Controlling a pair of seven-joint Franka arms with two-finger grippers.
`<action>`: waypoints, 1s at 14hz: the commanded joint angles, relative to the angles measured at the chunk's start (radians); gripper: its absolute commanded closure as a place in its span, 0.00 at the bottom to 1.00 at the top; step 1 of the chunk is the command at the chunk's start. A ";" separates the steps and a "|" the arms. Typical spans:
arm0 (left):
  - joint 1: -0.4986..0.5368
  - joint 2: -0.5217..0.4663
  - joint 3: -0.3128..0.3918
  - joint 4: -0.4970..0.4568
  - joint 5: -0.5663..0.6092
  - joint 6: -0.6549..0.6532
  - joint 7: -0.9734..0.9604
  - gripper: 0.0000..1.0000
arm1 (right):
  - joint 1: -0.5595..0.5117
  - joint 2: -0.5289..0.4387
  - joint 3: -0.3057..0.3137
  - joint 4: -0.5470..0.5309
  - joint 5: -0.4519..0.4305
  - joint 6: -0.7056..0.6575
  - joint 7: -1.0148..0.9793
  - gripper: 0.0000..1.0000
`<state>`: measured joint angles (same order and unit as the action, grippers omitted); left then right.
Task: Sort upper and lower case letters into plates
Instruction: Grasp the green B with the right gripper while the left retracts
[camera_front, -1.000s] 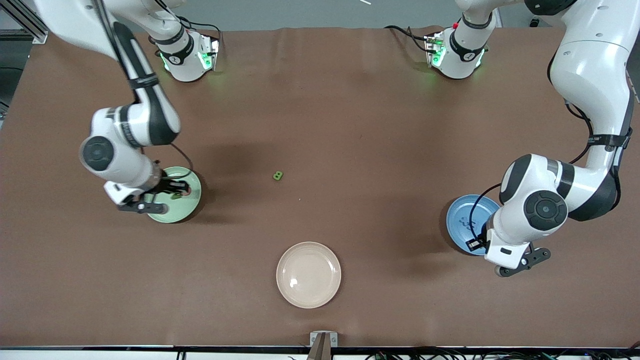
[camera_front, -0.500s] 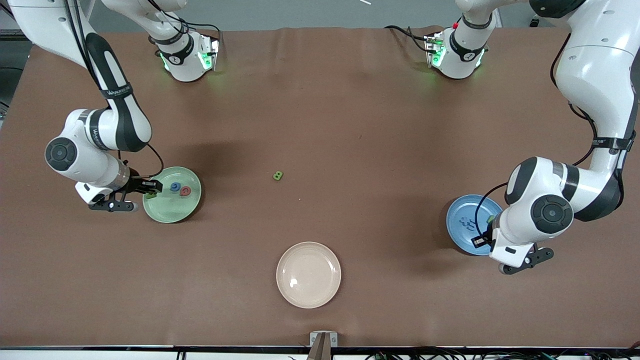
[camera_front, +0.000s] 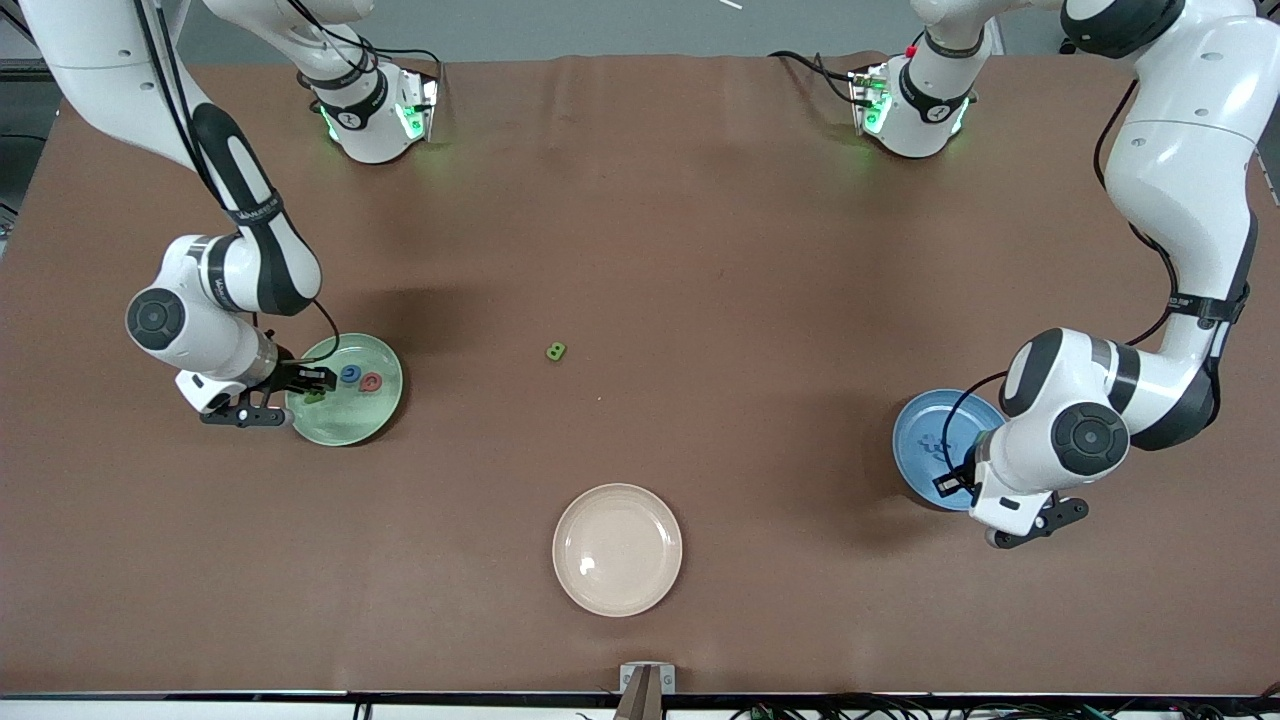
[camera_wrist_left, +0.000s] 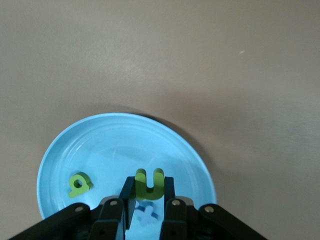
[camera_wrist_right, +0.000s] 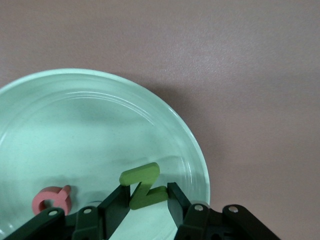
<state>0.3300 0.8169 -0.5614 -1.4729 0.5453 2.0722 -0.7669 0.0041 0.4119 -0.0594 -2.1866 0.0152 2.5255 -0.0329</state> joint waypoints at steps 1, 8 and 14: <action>0.029 -0.010 0.000 -0.056 0.011 0.039 0.017 0.26 | -0.022 -0.007 0.019 -0.013 0.003 0.012 -0.013 0.88; 0.035 -0.148 -0.031 -0.040 0.013 0.022 0.176 0.00 | -0.003 -0.039 0.030 0.069 0.006 -0.161 0.049 0.00; 0.032 -0.407 -0.046 -0.017 -0.002 -0.153 0.394 0.00 | 0.146 -0.059 0.162 0.128 0.012 -0.225 0.535 0.00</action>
<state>0.3602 0.4873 -0.6059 -1.4725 0.5517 1.9934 -0.4300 0.0978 0.3631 0.0925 -2.0436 0.0210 2.2878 0.3901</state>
